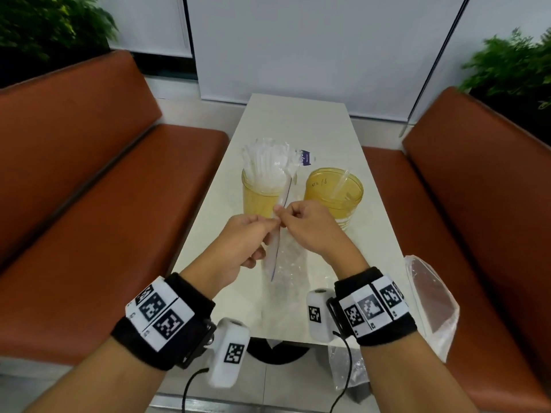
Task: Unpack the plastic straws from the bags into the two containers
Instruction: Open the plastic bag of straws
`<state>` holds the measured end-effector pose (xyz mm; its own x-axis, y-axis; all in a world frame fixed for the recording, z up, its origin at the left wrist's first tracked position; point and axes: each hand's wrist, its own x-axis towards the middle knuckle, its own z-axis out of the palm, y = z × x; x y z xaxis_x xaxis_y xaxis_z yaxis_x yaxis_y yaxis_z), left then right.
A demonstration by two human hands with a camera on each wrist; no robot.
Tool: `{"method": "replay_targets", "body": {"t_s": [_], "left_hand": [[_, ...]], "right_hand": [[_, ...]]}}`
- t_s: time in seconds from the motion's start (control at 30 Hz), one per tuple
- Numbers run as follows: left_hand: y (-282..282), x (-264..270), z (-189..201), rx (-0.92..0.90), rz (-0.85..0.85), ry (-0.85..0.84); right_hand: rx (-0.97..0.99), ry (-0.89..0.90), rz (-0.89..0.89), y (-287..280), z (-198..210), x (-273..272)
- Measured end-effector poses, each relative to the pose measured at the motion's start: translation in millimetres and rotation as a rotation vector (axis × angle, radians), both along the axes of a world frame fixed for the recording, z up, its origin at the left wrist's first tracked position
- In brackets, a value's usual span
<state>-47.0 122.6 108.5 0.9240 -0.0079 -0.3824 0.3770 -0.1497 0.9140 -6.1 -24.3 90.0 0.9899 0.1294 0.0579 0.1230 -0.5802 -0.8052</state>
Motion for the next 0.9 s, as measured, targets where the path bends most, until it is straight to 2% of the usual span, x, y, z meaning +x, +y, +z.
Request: {"method": "replay_targets", "body": {"t_s": [0.13,0.3,0.47,0.53,0.6,0.67,0.8,0.9], "left_hand": [[1,8,-4,-0.081,-0.031,0.011],[4,10,-12,-0.193,-0.011,0.015],[1,10,-17,-0.243,0.07,0.006],[-2,9,-18,-0.151,0.099,-0.066],[-7,8,-21,0.051,0.114,-0.202],[-9,6,-20,0.168,0.106,-0.286],[-6,3,-15,0.236,0.08,-0.33],[-3,3,-11,0.216,0.073,-0.331]], "right_hand": [[-0.04,0.056,-0.04,3,8,1],[0.073,0.235,-0.056,-2,13,-5],[0.062,0.224,-0.066,0,15,-10],[0.057,0.192,-0.089,2,16,-13],[0.033,0.162,-0.092,6,17,-17],[0.0,0.144,-0.083,10,19,-19],[-0.059,0.156,-0.071,15,26,-22],[0.014,0.176,-0.066,17,31,-24]]}}
